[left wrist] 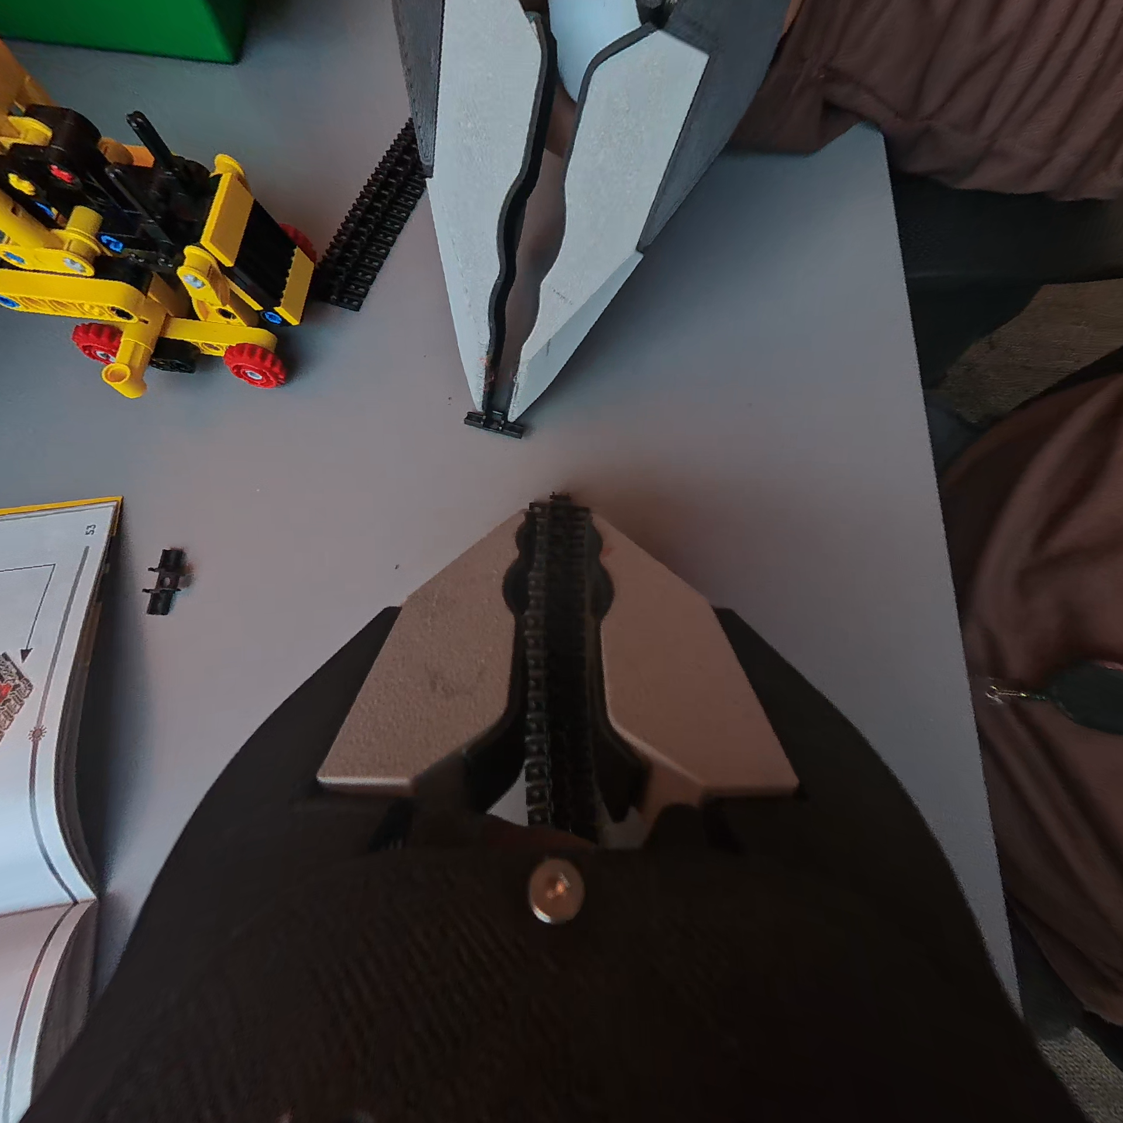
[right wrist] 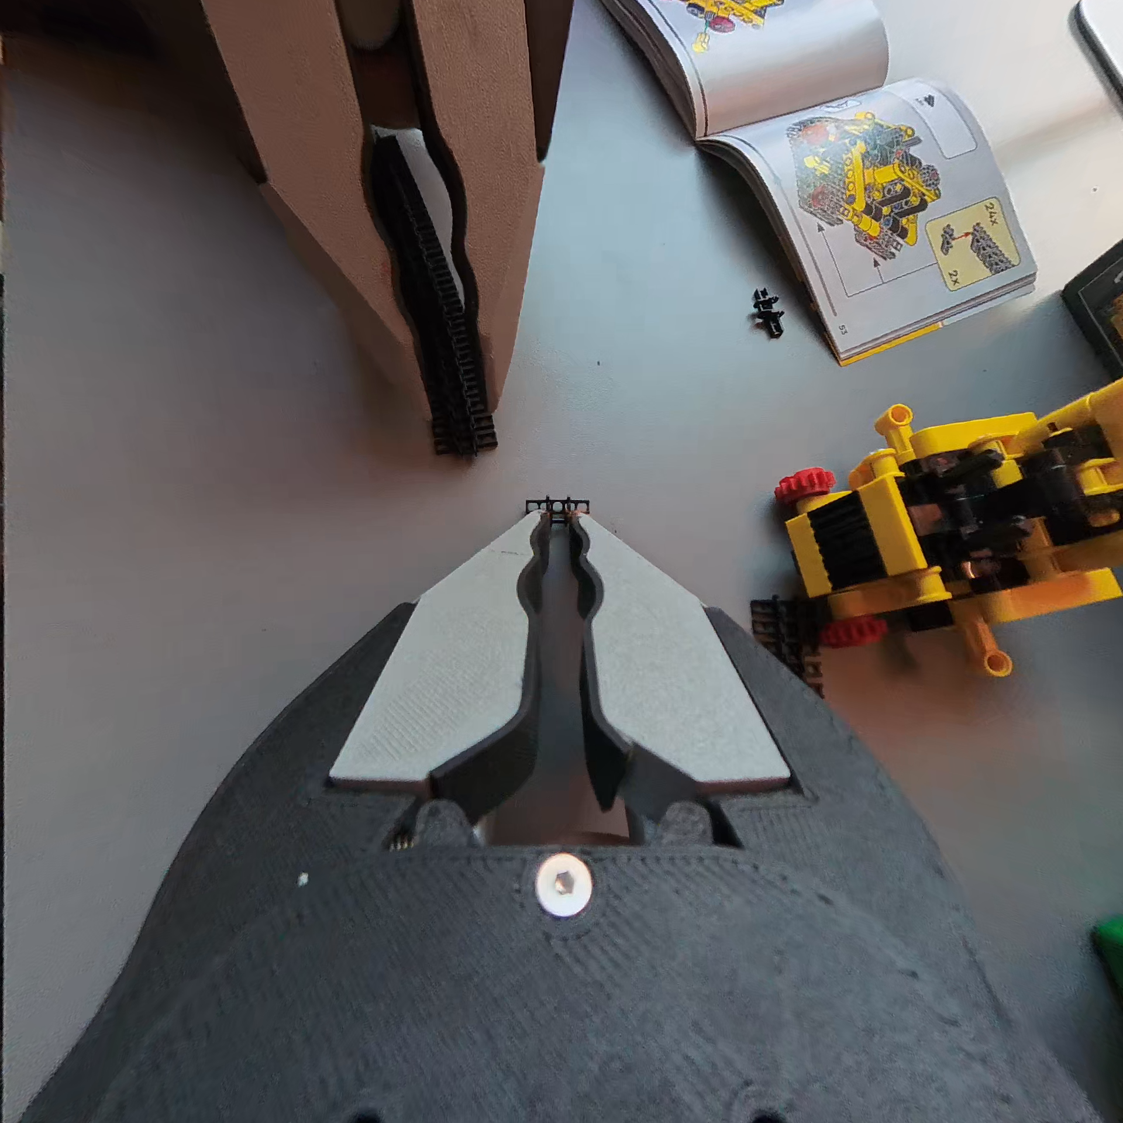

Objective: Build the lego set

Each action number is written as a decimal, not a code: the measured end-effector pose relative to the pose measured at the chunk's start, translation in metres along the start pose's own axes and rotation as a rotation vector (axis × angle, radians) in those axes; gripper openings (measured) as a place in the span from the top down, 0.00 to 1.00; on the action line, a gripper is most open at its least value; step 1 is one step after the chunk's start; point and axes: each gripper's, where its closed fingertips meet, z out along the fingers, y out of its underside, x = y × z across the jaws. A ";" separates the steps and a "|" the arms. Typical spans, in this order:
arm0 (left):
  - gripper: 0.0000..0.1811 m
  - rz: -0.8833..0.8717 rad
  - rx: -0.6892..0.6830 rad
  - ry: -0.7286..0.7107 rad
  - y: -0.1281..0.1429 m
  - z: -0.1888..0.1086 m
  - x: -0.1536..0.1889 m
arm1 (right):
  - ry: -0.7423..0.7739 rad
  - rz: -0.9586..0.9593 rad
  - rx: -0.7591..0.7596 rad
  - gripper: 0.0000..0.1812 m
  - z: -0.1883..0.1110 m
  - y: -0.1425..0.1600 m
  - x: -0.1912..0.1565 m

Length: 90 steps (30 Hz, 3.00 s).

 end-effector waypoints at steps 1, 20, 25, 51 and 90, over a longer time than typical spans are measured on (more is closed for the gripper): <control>0.94 0.002 -0.005 0.001 0.001 0.001 0.000 | -0.010 -0.012 0.005 0.98 0.000 -0.001 -0.002; 0.95 0.035 -0.007 -0.023 -0.001 0.010 -0.001 | -0.133 -0.210 -0.200 0.98 -0.001 -0.003 -0.026; 0.95 0.040 0.009 -0.022 -0.005 0.008 0.000 | -0.146 -0.216 -0.206 0.98 0.001 -0.002 -0.029; 0.98 0.047 0.008 -0.028 -0.008 0.012 0.002 | -0.123 -0.231 -0.237 0.99 0.007 -0.005 -0.028; 0.98 0.060 -0.016 -0.034 -0.003 0.011 0.000 | -0.151 -0.223 -0.200 0.99 0.010 -0.009 -0.030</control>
